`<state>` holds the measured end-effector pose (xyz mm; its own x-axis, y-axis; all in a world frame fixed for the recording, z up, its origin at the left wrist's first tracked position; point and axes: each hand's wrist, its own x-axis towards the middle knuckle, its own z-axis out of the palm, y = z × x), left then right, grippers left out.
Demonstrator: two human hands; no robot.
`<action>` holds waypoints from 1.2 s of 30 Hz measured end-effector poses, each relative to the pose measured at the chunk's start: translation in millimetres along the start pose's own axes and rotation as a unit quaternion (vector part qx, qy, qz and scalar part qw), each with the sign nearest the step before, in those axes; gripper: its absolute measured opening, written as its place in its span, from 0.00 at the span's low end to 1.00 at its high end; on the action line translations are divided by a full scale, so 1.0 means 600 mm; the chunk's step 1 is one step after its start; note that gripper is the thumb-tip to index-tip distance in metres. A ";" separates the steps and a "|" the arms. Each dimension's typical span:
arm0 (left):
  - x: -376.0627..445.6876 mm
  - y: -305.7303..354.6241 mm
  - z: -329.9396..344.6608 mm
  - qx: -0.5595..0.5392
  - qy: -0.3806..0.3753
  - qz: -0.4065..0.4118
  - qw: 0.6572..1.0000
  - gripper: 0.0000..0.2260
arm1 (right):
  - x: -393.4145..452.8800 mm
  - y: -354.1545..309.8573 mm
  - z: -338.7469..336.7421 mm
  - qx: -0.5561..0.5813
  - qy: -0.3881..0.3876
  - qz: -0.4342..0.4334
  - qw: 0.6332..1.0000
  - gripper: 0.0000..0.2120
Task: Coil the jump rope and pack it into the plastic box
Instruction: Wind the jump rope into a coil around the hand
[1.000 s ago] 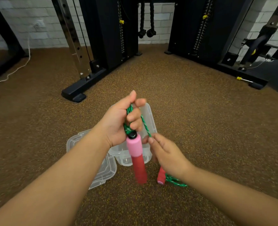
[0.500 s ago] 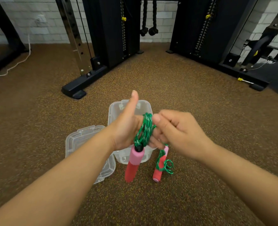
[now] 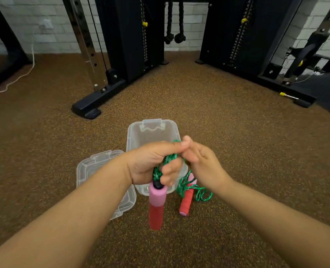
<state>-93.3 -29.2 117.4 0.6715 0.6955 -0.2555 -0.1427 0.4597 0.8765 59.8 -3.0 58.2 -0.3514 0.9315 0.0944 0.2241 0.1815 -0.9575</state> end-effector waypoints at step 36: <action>0.002 0.019 0.005 0.056 0.087 0.004 0.995 0.22 | 0.020 -0.044 -0.036 0.035 -0.051 0.007 0.998 0.16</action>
<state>-91.9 -24.5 128.4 0.5330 0.7887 -0.3063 -0.0601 0.3964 0.9161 68.9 10.2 90.7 -0.4407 0.8959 0.0562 0.1661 0.1430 -0.9757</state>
